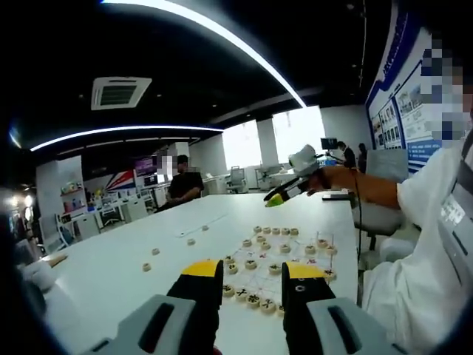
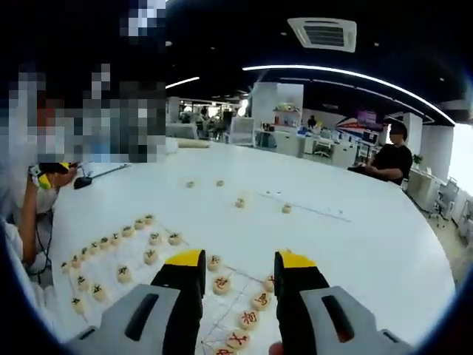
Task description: Pick up the chess pieces one by one and place each piece onto its starting position on the chessboard, setting the pieces on their correct points until all the chess pieces are arranged in the starting layout
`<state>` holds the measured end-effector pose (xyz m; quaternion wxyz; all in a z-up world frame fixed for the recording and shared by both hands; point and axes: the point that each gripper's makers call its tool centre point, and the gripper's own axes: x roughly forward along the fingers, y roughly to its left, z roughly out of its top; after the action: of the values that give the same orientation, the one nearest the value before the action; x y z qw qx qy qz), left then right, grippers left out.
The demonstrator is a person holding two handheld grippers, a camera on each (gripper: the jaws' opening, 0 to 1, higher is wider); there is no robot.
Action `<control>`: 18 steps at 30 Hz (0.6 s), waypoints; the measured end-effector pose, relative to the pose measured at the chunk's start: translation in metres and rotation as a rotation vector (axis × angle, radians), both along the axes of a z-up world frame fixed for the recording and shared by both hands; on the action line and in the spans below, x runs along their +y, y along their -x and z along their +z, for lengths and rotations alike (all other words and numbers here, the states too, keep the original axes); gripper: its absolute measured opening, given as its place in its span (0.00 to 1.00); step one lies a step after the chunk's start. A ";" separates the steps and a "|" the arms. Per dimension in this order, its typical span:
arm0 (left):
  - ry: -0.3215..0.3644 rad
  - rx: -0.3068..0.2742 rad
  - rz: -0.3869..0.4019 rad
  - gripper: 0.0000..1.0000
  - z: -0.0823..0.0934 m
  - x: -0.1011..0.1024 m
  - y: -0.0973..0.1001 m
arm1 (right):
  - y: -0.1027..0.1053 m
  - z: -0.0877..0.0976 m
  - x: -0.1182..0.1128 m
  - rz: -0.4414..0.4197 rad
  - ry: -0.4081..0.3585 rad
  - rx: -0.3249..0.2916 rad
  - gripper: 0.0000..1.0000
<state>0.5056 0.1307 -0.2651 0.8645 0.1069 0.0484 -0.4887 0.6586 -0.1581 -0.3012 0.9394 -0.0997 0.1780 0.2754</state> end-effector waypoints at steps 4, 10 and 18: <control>0.006 -0.001 0.010 0.33 0.001 0.003 -0.002 | -0.030 -0.004 0.012 0.005 -0.028 0.032 0.38; 0.013 -0.004 0.038 0.33 0.003 0.008 -0.008 | -0.069 -0.012 0.044 0.016 -0.075 0.062 0.37; 0.033 -0.004 0.068 0.33 0.007 0.017 -0.012 | -0.124 -0.039 0.067 -0.010 0.000 0.078 0.36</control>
<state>0.5181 0.1477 -0.2580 0.8824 0.0919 0.0420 -0.4596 0.7828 -0.0913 -0.3400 0.9331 -0.0880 0.2150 0.2746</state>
